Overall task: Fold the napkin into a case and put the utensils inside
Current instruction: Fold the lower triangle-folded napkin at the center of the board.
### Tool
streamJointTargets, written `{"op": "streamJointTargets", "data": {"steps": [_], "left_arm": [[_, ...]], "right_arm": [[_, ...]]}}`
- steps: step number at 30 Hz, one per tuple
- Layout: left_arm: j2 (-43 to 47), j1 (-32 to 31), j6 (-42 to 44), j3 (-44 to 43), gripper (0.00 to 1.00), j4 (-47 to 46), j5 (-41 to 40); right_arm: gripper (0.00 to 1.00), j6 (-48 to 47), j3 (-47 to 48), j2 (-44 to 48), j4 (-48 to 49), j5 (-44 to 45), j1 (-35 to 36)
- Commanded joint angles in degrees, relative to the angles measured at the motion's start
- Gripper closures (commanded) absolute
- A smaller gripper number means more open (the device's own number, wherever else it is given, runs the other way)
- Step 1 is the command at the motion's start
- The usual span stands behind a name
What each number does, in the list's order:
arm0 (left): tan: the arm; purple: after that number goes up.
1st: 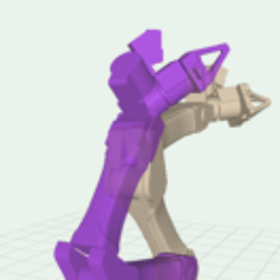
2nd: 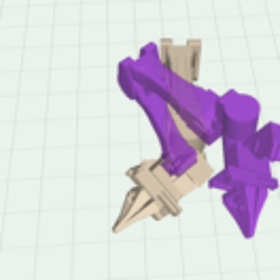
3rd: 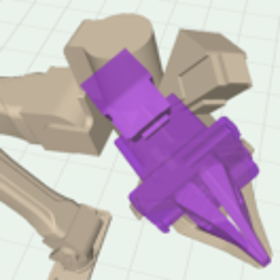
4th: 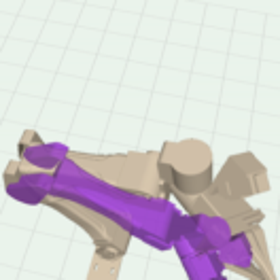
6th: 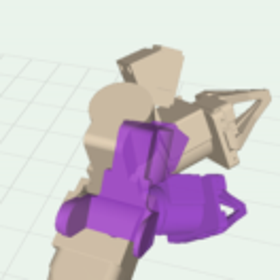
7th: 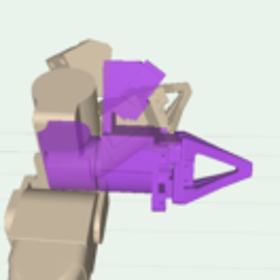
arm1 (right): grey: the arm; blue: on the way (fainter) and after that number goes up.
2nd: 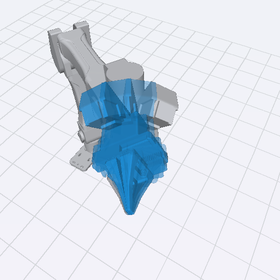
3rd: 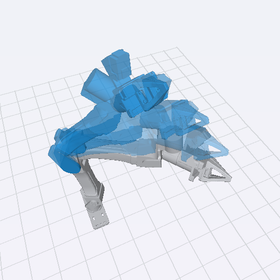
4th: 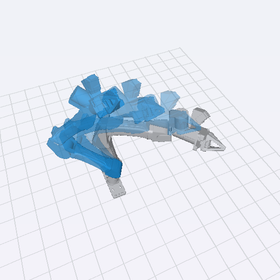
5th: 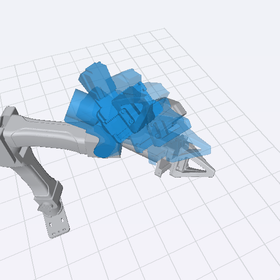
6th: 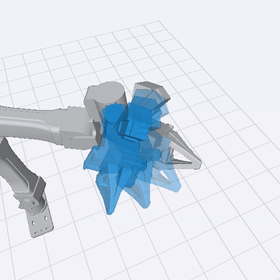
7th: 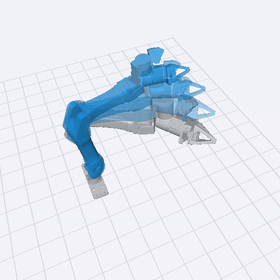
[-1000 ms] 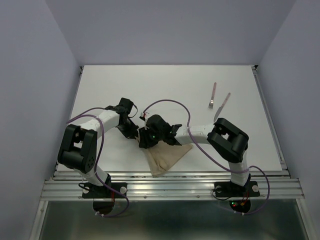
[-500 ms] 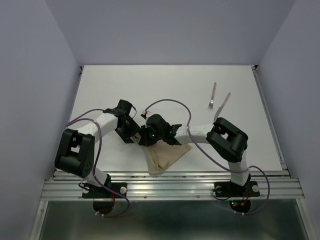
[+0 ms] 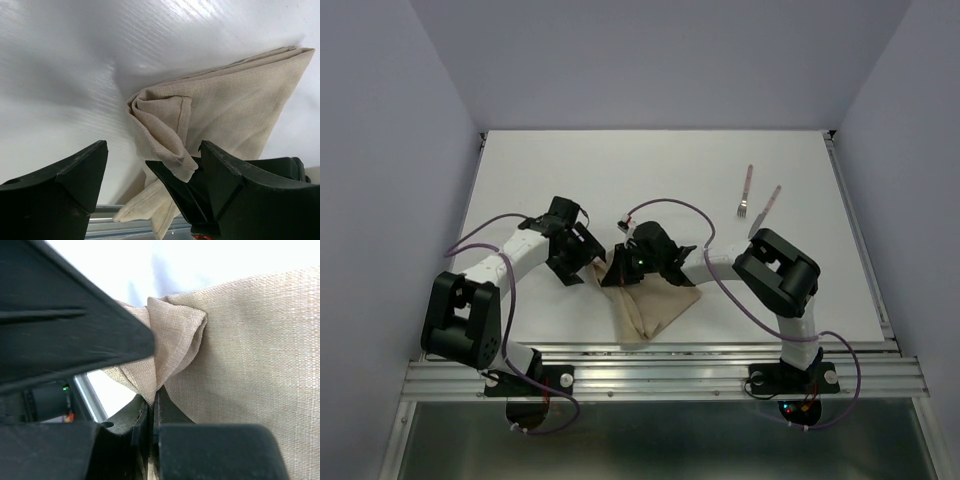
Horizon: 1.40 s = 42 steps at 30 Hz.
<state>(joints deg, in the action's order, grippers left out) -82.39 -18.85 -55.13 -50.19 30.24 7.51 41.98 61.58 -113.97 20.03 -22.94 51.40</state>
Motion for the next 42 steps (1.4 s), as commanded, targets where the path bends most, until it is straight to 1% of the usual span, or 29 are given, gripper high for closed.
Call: {"op": "streamJointTargets", "data": {"steps": [1,6,10,11,14,15,16,17,18,19,20,23,25,27,35,38,42], "left_arm": [[3.02,1.09,1.17,-0.61,0.14,0.09,-0.30],[5.48,1.36,1.08,0.62,0.14,-2.11,0.49],[7.50,1.36,0.91,1.41,0.17,-2.55,-1.26],[8.46,1.45,0.91,1.94,0.19,-2.81,-1.62],[10.31,1.45,0.99,3.25,0.32,-3.43,-2.85],[10.67,1.36,1.08,3.70,0.45,-3.52,-3.55],[11.11,1.45,1.43,4.66,0.56,-4.22,-3.73],[11.72,1.45,1.69,5.19,0.63,-4.31,-4.08],[11.99,1.45,1.61,5.80,0.73,-4.05,-4.69],[12.08,1.45,1.61,6.16,0.98,-3.87,-5.22],[12.16,1.45,1.61,6.94,1.00,-3.61,-5.74],[11.64,1.45,2.22,8.62,1.00,-4.75,-4.79],[11.29,1.45,3.45,9.32,1.00,-7.19,-2.34],[10.06,1.45,3.81,9.59,1.00,-7.74,-1.62],[5.14,1.36,6.35,4.94,1.00,-9.58,-1.18],[1.89,1.36,7.32,3.18,1.00,-9.67,-0.83],[-1.01,1.36,7.85,2.21,1.00,-10.29,-0.39]], "right_arm": [[0.99,4.25,-1.55,-1.25,9.22,-6.94,-1.47],[0.99,7.50,-1.99,-3.45,12.31,-11.07,-2.71],[0.99,9.35,-2.43,-5.03,14.42,-13.36,-3.23],[0.99,9.53,-2.43,-5.20,14.51,-13.45,-3.75],[0.99,10.23,-1.99,-6.26,14.51,-14.76,-3.76],[0.99,10.67,-1.91,-6.70,15.21,-15.64,-4.37],[0.99,11.11,-2.08,-6.96,15.65,-15.91,-4.38],[0.99,11.37,-2.25,-7.40,16.00,-16.08,-4.38],[0.99,11.98,-2.34,-7.58,16.35,-16.26,-4.38],[0.99,12.16,-2.43,-7.75,17.05,-16.61,-4.38],[0.99,12.34,-2.52,-7.84,17.14,-16.70,-4.38],[0.99,12.52,-2.61,-8.02,17.41,-16.79,-4.38],[0.99,12.60,-2.61,-8.02,17.50,-16.88,-4.38],[0.99,12.60,-2.61,-8.02,17.50,-16.88,-4.38],[0.99,12.69,-2.61,-8.28,17.59,-17.14,-4.90],[0.99,12.69,-2.52,-8.28,17.58,-17.14,-4.90],[0.99,12.78,-2.52,-8.20,17.50,-17.14,-4.90]]}}
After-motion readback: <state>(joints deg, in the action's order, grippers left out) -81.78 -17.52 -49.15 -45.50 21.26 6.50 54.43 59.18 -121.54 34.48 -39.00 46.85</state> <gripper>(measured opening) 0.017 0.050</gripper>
